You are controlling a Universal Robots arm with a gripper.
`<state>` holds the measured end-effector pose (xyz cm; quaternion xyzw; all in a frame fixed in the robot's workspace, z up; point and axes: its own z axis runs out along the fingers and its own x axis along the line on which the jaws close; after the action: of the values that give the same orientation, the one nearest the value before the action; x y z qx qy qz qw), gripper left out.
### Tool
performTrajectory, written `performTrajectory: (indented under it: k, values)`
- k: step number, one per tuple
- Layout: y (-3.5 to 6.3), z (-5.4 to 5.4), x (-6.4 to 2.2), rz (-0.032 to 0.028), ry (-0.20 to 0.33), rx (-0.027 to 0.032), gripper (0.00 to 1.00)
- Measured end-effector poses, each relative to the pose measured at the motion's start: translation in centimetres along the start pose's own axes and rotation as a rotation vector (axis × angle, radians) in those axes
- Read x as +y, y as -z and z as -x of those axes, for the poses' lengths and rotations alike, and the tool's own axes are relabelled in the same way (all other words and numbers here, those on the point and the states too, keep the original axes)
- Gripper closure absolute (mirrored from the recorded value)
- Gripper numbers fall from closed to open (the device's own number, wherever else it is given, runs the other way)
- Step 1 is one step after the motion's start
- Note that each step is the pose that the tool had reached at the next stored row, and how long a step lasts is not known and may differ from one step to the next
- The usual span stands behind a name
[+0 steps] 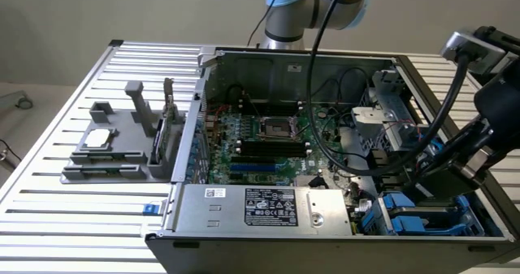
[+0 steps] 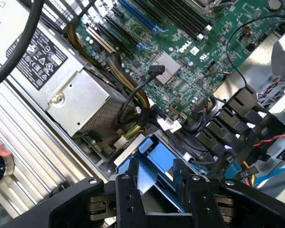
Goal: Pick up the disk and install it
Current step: 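Insert the first disk wire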
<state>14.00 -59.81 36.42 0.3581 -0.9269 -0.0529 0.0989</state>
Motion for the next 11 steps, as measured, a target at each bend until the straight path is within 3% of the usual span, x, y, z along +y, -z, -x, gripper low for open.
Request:
performTrajectory:
  k: [11]
  values:
    - [-0.01,0.0,0.04,0.1351,-0.032,0.1066,0.58]
